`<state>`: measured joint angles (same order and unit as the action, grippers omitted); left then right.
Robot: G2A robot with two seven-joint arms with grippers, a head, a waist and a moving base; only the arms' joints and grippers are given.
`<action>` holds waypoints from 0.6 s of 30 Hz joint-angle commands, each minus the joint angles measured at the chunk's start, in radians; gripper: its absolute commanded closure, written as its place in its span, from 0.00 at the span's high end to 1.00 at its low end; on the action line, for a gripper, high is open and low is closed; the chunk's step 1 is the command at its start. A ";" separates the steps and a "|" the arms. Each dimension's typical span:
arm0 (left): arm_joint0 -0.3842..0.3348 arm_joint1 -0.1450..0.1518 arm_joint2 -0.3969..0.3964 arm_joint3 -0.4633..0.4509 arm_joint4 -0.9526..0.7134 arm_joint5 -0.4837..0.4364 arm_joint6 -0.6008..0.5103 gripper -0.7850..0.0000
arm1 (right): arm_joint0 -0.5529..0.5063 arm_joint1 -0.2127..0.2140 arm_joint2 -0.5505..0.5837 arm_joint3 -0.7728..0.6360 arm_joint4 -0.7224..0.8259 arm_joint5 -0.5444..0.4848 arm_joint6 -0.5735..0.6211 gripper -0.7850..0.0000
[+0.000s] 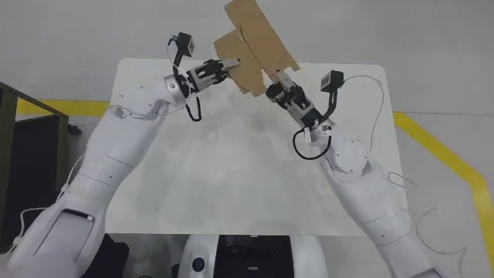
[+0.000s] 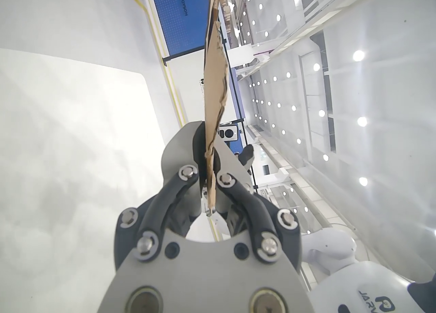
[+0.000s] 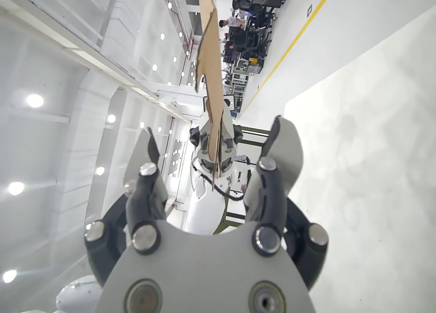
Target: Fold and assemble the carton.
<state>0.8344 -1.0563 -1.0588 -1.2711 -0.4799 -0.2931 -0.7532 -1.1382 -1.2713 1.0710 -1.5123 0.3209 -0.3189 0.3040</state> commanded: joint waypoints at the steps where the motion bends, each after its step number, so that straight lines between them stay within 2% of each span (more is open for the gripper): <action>1: -0.018 0.004 -0.001 0.009 0.021 0.038 -0.076 0.00 | -0.013 0.009 0.050 -0.001 -0.015 -0.006 0.018 1.00; 3: -0.040 0.008 -0.010 0.022 0.033 0.055 -0.145 0.00 | -0.026 0.018 0.095 -0.009 -0.022 0.004 0.038 1.00; 8: -0.071 0.018 -0.021 0.042 0.062 0.057 -0.331 0.00 | -0.037 0.043 0.185 -0.015 -0.048 0.033 0.190 1.00; 11: -0.076 0.025 -0.032 0.047 0.070 0.050 -0.414 0.03 | -0.037 0.051 0.231 0.011 0.030 0.025 0.293 1.00; 12: -0.077 0.028 -0.034 0.047 0.072 0.049 -0.441 0.00 | -0.036 0.055 0.241 0.017 0.014 0.020 0.308 1.00; 18: -0.072 0.039 -0.034 0.024 0.092 0.045 -0.598 0.00 | -0.036 0.069 0.257 0.038 0.002 -0.024 0.503 1.00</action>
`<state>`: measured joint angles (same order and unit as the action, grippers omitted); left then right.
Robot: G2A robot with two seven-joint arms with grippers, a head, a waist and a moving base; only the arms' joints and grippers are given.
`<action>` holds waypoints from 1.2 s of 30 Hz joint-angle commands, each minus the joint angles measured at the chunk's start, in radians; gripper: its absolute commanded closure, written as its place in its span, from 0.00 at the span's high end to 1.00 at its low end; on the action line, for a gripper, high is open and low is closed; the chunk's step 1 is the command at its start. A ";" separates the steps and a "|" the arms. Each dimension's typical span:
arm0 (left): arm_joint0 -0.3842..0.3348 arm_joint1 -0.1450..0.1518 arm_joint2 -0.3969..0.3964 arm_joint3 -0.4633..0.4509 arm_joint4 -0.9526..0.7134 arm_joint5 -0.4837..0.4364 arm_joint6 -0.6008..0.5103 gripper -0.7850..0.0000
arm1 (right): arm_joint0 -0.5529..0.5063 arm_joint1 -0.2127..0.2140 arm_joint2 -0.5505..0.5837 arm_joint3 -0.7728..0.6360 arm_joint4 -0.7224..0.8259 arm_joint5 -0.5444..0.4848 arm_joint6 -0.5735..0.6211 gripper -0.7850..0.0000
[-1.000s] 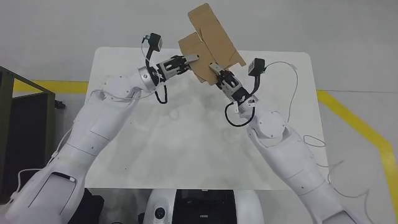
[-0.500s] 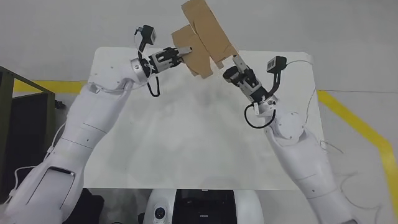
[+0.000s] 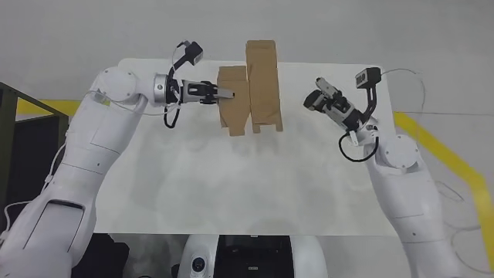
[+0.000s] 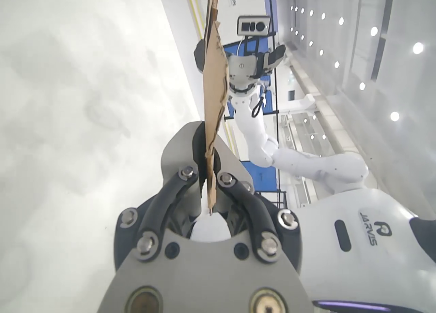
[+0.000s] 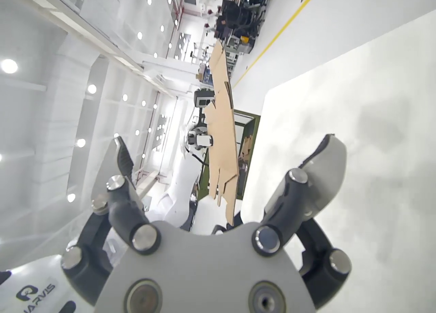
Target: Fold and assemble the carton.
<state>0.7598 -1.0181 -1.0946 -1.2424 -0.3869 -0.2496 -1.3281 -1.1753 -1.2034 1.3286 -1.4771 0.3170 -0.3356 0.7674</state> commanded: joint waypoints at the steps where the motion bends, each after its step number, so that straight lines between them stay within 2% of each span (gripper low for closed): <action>1: 0.004 0.002 0.005 -0.010 0.000 0.006 -0.043 0.00 | 0.004 0.003 -0.003 0.008 0.014 -0.019 0.078 1.00; 8: 0.009 0.000 0.044 -0.042 -0.001 0.032 -0.119 0.00 | 0.034 0.007 -0.045 0.047 0.016 -0.069 0.229 1.00; 18: -0.016 -0.014 0.103 -0.029 -0.040 0.049 -0.183 0.00 | 0.075 -0.002 -0.126 0.108 0.049 -0.112 0.296 1.00; 20: -0.019 -0.017 0.111 -0.025 -0.050 0.048 -0.189 0.00 | 0.081 -0.003 -0.132 0.116 0.050 -0.114 0.298 0.93; 23: -0.024 -0.020 0.119 -0.015 -0.062 0.046 -0.197 0.00 | 0.086 -0.002 -0.135 0.125 0.058 -0.119 0.304 0.50; 31: -0.034 -0.024 0.130 -0.002 -0.057 0.036 -0.191 0.00 | 0.095 0.002 -0.142 0.139 0.066 -0.123 0.327 0.22; 35: -0.035 -0.024 0.132 -0.001 -0.052 0.032 -0.187 0.00 | 0.100 0.004 -0.145 0.143 0.070 -0.120 0.341 0.00; 36: -0.035 -0.024 0.133 -0.001 -0.051 0.031 -0.187 0.00 | 0.101 0.004 -0.146 0.144 0.071 -0.120 0.344 0.00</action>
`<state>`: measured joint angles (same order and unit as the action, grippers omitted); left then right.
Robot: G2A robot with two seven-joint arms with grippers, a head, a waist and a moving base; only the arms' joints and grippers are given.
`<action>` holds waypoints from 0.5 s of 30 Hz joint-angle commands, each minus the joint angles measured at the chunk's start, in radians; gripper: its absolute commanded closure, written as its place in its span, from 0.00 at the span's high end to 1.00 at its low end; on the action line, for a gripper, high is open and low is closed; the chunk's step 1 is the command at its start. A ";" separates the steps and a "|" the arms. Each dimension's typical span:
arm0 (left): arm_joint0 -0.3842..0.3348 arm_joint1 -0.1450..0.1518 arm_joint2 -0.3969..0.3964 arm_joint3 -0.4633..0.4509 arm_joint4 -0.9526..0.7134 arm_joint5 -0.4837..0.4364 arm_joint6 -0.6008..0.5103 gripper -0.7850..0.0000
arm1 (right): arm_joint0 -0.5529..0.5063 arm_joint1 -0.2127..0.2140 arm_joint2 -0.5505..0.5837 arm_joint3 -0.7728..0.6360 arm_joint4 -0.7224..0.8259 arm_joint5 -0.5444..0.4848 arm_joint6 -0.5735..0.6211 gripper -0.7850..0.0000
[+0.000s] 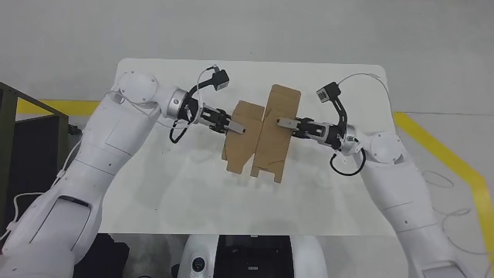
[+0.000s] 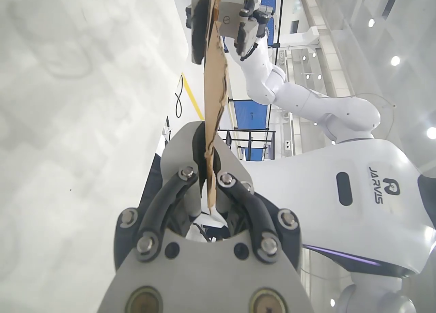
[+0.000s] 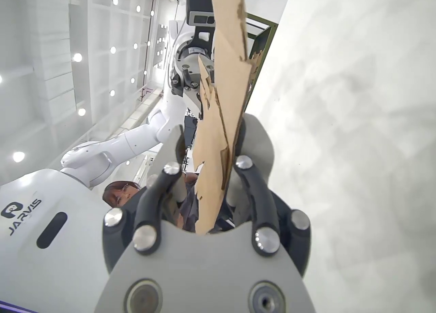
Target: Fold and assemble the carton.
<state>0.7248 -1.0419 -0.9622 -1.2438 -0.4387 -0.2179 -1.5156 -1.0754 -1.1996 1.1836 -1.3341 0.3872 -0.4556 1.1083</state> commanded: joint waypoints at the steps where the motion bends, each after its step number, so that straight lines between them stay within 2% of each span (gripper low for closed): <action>1: 0.000 0.000 0.000 0.000 0.000 -0.001 0.001 0.00 | 0.002 0.001 -0.001 0.002 0.003 0.000 0.006 0.00; 5: 0.000 0.001 -0.004 -0.001 0.012 -0.010 0.028 0.00 | 0.007 0.002 -0.002 0.008 0.016 -0.001 0.008 0.00; 6: 0.002 0.001 -0.005 -0.002 0.013 -0.010 0.038 0.13 | 0.007 0.002 -0.003 0.009 0.020 -0.004 0.008 0.00; 7: 0.002 0.000 -0.009 -0.002 0.009 -0.012 0.052 0.41 | 0.008 0.002 -0.003 0.012 0.026 -0.006 0.006 0.00; 8: 0.004 0.000 -0.015 0.000 0.001 -0.016 0.072 1.00 | 0.009 0.002 -0.003 0.015 0.032 -0.008 0.001 0.00; 13: 0.015 0.002 -0.061 0.007 -0.072 -0.015 0.143 1.00 | 0.005 -0.001 0.006 0.022 0.061 -0.011 -0.077 0.00; 15: 0.026 0.004 -0.085 0.007 -0.095 -0.018 0.194 1.00 | -0.003 -0.002 0.017 0.022 0.051 0.021 -0.170 0.00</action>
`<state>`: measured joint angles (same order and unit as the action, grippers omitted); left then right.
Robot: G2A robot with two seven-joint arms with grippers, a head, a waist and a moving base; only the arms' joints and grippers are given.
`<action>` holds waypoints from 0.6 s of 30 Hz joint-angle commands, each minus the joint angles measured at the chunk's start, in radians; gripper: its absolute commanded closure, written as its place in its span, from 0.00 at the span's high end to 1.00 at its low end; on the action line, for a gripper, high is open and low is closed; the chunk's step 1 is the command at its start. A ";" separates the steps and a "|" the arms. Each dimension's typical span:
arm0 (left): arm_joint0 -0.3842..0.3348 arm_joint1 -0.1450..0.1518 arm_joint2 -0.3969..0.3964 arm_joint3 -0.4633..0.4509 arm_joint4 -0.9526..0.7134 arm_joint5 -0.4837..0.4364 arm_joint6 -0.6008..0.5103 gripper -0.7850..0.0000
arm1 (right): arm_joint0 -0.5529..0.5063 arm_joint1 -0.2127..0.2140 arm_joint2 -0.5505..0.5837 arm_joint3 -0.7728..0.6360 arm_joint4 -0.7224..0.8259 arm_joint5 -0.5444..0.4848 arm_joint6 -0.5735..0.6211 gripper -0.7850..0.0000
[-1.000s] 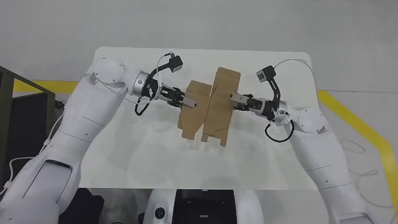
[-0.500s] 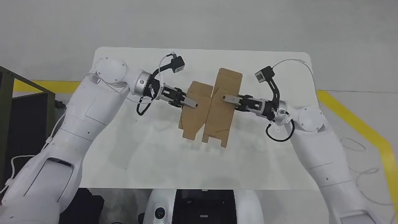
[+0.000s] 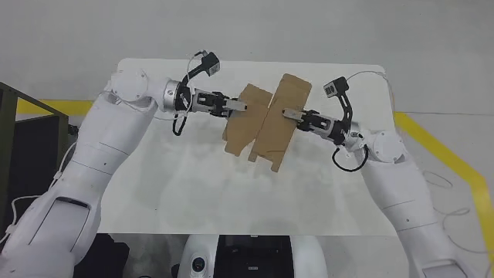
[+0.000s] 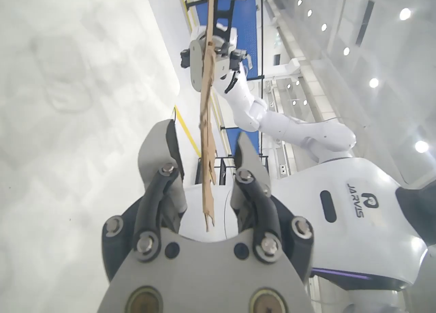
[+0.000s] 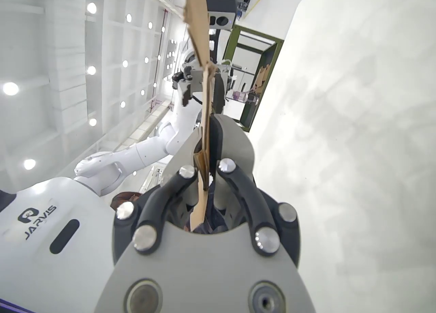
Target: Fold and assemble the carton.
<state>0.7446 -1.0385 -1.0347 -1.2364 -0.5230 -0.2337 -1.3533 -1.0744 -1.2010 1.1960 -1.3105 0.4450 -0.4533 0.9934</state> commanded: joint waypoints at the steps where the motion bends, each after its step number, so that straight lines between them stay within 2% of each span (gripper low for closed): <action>1: 0.014 0.002 -0.027 -0.001 -0.018 -0.005 0.074 1.00 | -0.009 -0.003 0.008 -0.009 -0.003 0.041 -0.112 0.00; 4: 0.042 0.004 -0.061 -0.015 -0.038 0.009 0.180 1.00 | -0.032 -0.010 0.013 -0.038 0.035 0.052 -0.232 0.00; 9: 0.074 0.001 -0.079 -0.020 -0.071 0.044 0.284 1.00 | -0.068 -0.019 0.011 -0.078 0.034 0.052 -0.382 0.00; 18: 0.065 -0.027 -0.023 0.025 -0.028 0.024 0.447 1.00 | -0.127 -0.035 -0.045 -0.217 -0.150 0.146 -0.656 0.00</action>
<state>0.8104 -1.0633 -1.0620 -1.2129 -0.5566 -0.2042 -0.9172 -1.1981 -1.2350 1.1582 -1.5162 0.3136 -0.3220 0.3582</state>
